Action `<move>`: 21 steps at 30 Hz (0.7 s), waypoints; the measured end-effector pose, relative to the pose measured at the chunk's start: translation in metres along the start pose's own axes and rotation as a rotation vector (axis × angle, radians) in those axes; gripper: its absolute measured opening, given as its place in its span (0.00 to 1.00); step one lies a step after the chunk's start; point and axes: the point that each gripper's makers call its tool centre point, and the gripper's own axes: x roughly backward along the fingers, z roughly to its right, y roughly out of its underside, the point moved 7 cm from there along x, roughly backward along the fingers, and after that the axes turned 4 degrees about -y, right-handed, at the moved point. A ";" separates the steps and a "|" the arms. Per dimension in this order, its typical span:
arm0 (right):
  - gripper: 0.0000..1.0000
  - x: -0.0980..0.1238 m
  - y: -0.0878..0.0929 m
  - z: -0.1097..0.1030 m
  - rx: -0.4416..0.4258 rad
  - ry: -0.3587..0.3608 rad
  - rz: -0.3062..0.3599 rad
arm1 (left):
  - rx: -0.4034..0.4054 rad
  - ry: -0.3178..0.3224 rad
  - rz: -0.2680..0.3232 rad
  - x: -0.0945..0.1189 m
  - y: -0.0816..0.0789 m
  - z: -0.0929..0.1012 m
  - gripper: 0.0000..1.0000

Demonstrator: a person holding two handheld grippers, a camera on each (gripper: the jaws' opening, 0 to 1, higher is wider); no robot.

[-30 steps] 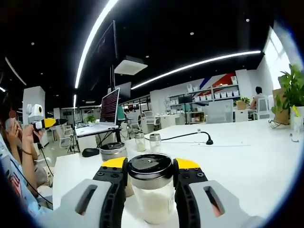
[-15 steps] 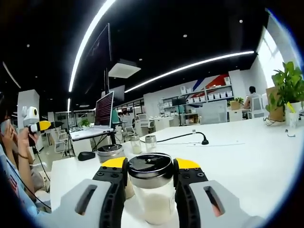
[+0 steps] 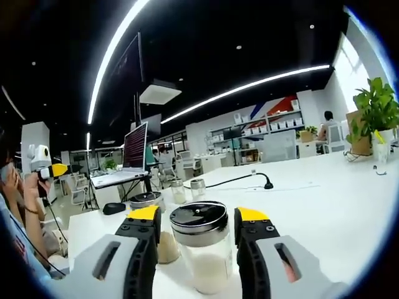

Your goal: Rotate the seasoning bottle until the label or dispensing opening points toward the visible target arrow and the bottle remains upright within the marked orientation range

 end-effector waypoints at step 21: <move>0.68 0.021 -0.036 0.019 0.107 -0.018 -0.075 | -0.004 0.009 0.005 -0.005 0.000 0.001 0.97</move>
